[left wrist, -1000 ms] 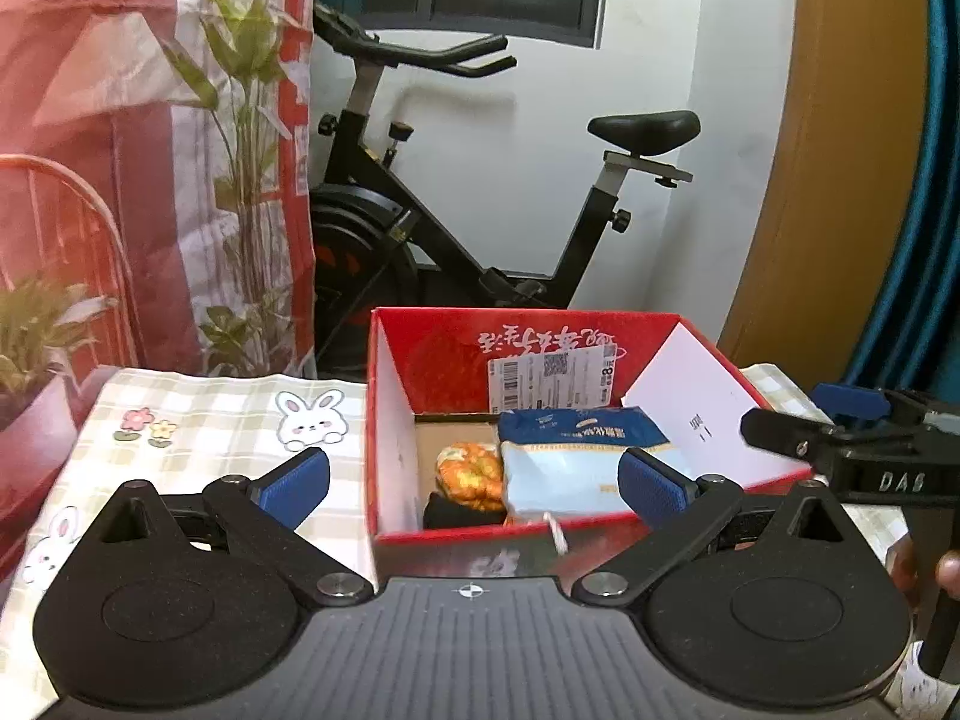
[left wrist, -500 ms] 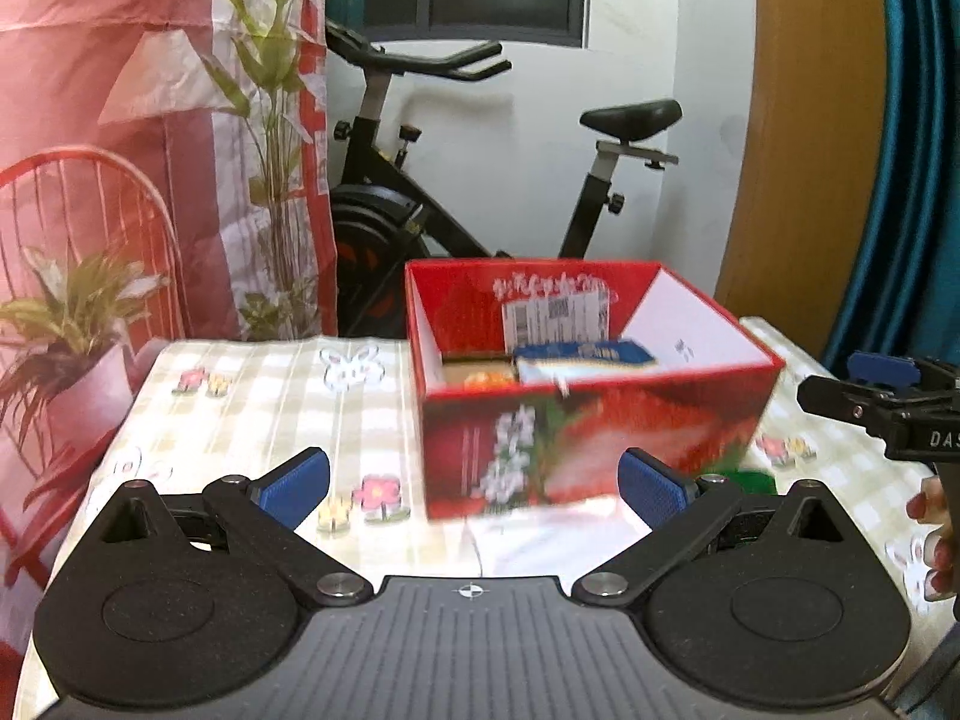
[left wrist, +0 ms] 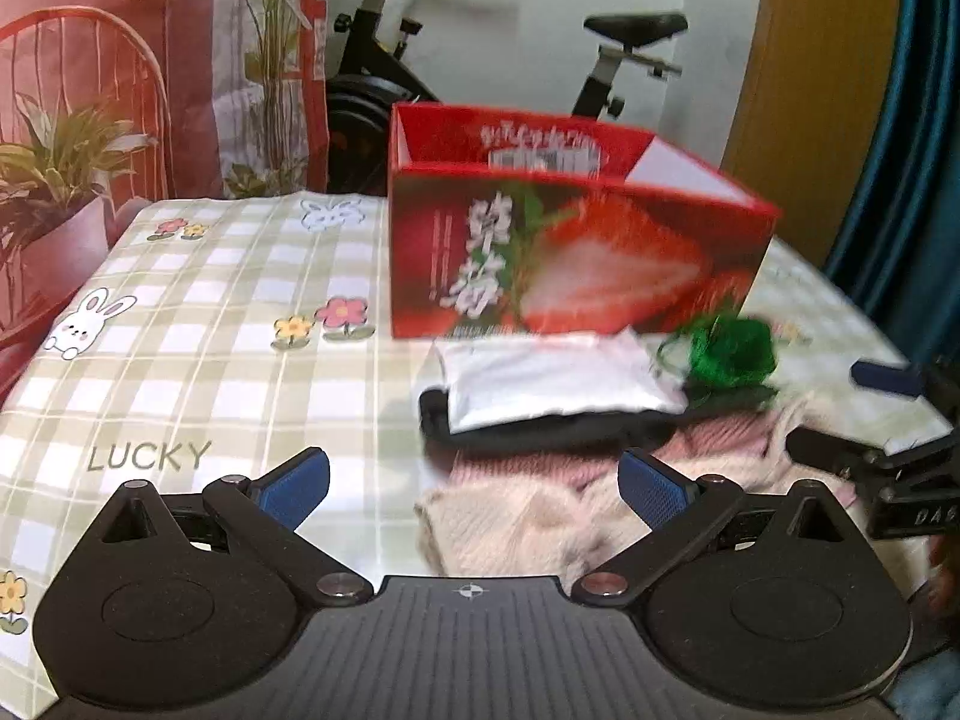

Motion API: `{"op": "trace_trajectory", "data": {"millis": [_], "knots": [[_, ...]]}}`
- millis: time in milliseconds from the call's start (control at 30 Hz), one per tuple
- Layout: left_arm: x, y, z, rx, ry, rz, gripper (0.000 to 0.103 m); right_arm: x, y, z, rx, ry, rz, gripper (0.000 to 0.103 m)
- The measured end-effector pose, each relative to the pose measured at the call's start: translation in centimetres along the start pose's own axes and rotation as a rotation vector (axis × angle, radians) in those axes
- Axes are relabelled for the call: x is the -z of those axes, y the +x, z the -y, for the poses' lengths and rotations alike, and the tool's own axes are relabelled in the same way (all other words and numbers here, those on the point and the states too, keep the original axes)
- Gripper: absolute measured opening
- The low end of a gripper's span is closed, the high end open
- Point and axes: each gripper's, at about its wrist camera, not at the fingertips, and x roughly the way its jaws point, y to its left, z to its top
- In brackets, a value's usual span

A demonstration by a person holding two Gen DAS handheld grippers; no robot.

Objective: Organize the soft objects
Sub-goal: 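Move the open left gripper back to the pile of towels, then lower the left gripper onto the cream waffle towel and grasp it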

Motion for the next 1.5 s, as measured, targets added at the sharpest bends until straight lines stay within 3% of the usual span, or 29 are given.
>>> {"op": "trace_trajectory", "data": {"millis": [333,533,1400,1500], "knots": [[2.2,3.1,-0.2,-0.015,0.007,-0.129,0.103,2.2,2.7,1.0,0.017,0.056,-0.108,0.103],[2.8,4.0,-0.8,0.016,-0.049,-0.165,0.103,2.7,3.5,0.8,0.014,0.043,-0.127,0.103],[3.2,4.4,-0.8,0.023,-0.016,-0.160,0.103,3.2,4.3,0.7,-0.008,0.043,-0.191,0.103],[3.2,4.0,-1.1,0.044,-0.037,-0.149,0.096,3.2,4.0,0.5,-0.005,0.029,-0.188,0.103]]}}
